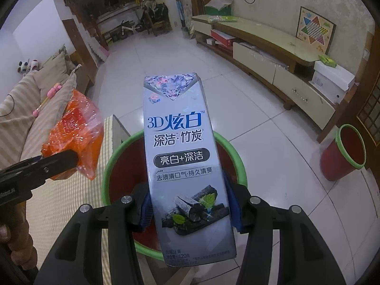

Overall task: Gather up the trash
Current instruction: 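Carry orange bag and toothpaste box over the green bucket, then open both tools to drop bag and box into bucket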

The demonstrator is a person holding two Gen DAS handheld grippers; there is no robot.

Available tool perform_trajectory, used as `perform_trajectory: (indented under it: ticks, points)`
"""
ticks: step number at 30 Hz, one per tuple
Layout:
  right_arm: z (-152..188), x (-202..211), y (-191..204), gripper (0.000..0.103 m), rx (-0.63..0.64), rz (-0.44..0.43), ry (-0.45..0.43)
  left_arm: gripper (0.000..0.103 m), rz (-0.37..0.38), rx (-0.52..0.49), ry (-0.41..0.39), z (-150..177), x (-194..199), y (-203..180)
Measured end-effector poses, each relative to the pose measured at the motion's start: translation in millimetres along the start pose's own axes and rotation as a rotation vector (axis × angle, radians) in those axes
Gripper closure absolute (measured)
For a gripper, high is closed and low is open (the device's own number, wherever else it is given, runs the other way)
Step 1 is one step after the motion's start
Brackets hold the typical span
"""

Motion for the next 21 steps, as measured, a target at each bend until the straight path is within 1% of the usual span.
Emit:
perform_trajectory:
  ticks: [11,13,14,15,17,18,21]
  points:
    - [10.0,-13.8,13.9,0.053,0.041,-0.018,0.048,0.039,0.017,0.028,0.012,-7.9,-7.6,3.0]
    - [11.8,-17.1,18.3,0.051,0.052,-0.027,0.062,0.029,0.008,0.033,0.013,-9.9,-9.0,3.1]
    - [12.3,-17.4,19.9,0.051,0.057,-0.020,0.060,0.027,0.009,0.035,0.015,-10.3,-9.1,3.5]
    - [11.6,-17.2,20.5,0.048,0.066,-0.020,0.058,0.019,0.009,0.037,0.010,-11.2,-8.3,4.2]
    - [11.3,-14.8,23.3,0.033,0.076,-0.007,0.042,0.010,-0.002,0.040,-0.008,-12.0,-4.2,6.6]
    - [11.1,-13.6,24.3,0.027,0.080,-0.002,0.036,0.007,-0.004,0.043,-0.015,-12.3,-2.1,8.0]
    - [9.6,-11.5,26.9,0.022,0.089,-0.006,0.025,0.006,-0.014,0.058,-0.032,-11.8,6.0,15.5]
Point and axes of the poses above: each gripper's, at about its wrist camera, not at the fingertips, and x roughly against the way its jaws point, y to its left, z to its underside, the point moved 7 cm from there along -x, roughly the way its jaws point, and after that the axes turned 9 degrees about y, right-handed, at the moved point
